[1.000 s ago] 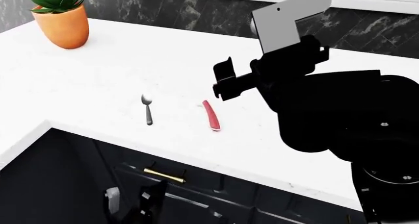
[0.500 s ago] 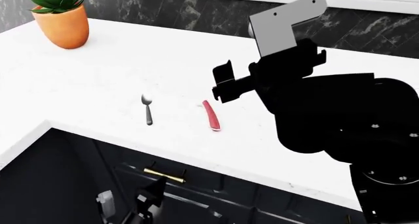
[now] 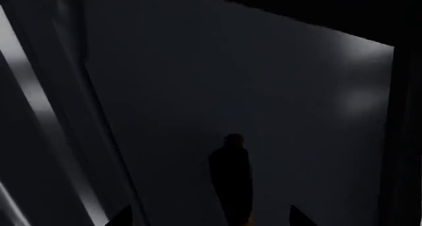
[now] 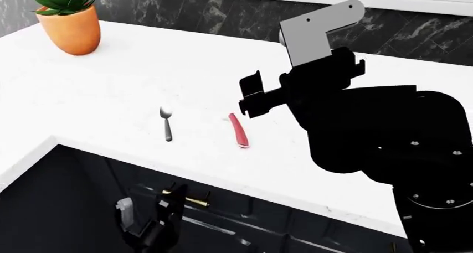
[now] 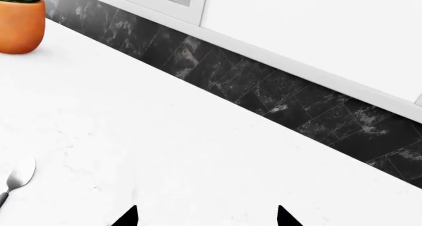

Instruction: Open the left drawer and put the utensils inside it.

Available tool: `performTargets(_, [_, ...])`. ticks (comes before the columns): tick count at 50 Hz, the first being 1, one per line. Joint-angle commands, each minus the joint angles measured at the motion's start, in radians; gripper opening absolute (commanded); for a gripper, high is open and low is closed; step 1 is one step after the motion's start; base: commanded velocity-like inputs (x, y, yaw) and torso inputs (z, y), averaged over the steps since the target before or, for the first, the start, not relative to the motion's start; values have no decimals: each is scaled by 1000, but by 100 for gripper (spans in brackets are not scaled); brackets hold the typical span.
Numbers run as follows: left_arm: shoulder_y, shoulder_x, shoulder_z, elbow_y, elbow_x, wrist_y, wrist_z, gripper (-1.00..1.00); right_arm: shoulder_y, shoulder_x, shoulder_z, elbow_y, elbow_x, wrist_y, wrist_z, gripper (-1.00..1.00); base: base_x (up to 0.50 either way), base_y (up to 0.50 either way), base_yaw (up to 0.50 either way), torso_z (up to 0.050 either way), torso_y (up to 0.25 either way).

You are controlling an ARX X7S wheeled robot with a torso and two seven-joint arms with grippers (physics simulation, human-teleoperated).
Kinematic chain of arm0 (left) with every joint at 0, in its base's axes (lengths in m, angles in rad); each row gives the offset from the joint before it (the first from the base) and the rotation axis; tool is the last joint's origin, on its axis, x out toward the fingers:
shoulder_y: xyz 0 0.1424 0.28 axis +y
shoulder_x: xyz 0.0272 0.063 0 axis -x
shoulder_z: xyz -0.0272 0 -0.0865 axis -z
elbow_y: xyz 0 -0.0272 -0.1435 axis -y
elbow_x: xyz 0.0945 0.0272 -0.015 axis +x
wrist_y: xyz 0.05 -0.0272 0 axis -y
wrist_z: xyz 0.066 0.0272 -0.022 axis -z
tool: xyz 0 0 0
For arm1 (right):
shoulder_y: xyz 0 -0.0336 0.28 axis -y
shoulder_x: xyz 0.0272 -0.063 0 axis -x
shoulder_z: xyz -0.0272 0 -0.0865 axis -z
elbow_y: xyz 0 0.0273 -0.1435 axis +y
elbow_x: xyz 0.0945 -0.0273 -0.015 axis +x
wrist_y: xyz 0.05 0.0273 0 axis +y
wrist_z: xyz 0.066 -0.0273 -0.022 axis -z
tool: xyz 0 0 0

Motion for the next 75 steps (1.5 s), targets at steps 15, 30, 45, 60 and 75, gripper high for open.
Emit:
performTargets(15, [-144, 7, -134, -230, 198, 87, 23, -100, -17, 8, -18, 0, -7, -28, -15, 100, 0, 0, 0, 0, 0])
performTargets(30, [-148, 11, -287, -230, 339, 81, 51, -100, -9, 12, -16, -5, 10, -28, -3, 100, 0, 0, 0, 0, 0])
performTargets(45, [218, 99, -295, 438, 220, -180, -128, -100, -19, 26, -25, -3, 2, -43, -11, 100, 0, 0, 0, 0, 0])
performTargets(60, [378, 98, -242, 682, 43, -212, -234, -100, -31, 31, -41, 7, -17, -63, -27, 100, 0, 0, 0, 0, 0])
performTargets(75, [696, 100, -183, 792, -27, -165, -69, -100, -42, 31, -47, -6, -8, -67, -15, 100, -1, 0, 0, 0, 0])
